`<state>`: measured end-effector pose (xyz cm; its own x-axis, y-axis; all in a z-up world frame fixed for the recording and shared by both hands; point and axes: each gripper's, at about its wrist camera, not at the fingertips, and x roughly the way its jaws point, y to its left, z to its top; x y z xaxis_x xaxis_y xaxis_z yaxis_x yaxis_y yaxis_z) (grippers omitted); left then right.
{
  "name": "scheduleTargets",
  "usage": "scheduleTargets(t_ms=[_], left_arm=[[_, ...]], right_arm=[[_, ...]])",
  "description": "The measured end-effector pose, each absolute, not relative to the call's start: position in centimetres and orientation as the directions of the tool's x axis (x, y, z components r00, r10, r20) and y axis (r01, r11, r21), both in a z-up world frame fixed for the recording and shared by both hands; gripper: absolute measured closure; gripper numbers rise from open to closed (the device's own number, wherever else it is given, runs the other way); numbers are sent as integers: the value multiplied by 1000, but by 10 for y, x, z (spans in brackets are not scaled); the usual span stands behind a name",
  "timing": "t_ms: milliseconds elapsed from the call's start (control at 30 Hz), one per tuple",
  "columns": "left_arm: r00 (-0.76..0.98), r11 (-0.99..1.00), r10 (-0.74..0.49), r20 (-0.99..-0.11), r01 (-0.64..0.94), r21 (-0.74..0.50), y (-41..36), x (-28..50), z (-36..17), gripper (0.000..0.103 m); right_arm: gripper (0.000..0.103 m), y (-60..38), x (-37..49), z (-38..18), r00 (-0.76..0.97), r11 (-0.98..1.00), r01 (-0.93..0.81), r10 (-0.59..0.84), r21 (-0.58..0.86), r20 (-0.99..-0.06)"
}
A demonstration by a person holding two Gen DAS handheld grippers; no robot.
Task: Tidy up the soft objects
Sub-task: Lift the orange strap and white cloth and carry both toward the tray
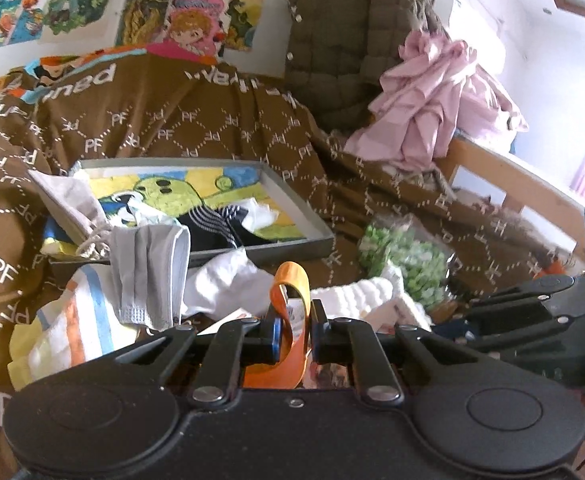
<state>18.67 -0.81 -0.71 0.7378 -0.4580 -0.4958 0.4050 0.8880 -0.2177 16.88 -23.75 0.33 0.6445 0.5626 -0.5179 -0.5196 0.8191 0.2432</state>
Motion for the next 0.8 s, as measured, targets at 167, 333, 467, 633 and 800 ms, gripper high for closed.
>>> scheduleTargets(t_ms=[167, 333, 467, 633, 800], left_arm=[[772, 891, -454, -445, 387, -239, -2, 174, 11, 89], [803, 880, -471, -365, 399, -258, 0, 169, 24, 89], [843, 888, -453, -289, 396, -235, -2, 167, 29, 89], [889, 900, -413, -197, 365, -239, -6, 176, 35, 89], [906, 913, -392, -161, 363, -185, -14, 202, 41, 89]], right_arm=[[92, -262, 165, 16, 716, 815, -488, 578, 312, -391], [92, -272, 169, 22, 773, 833, -460, 546, 308, -323], [92, -273, 177, 24, 806, 846, -440, 520, 301, -283], [92, -269, 192, 28, 848, 873, -410, 471, 264, -241], [92, -262, 211, 35, 886, 897, -382, 424, 221, -187]])
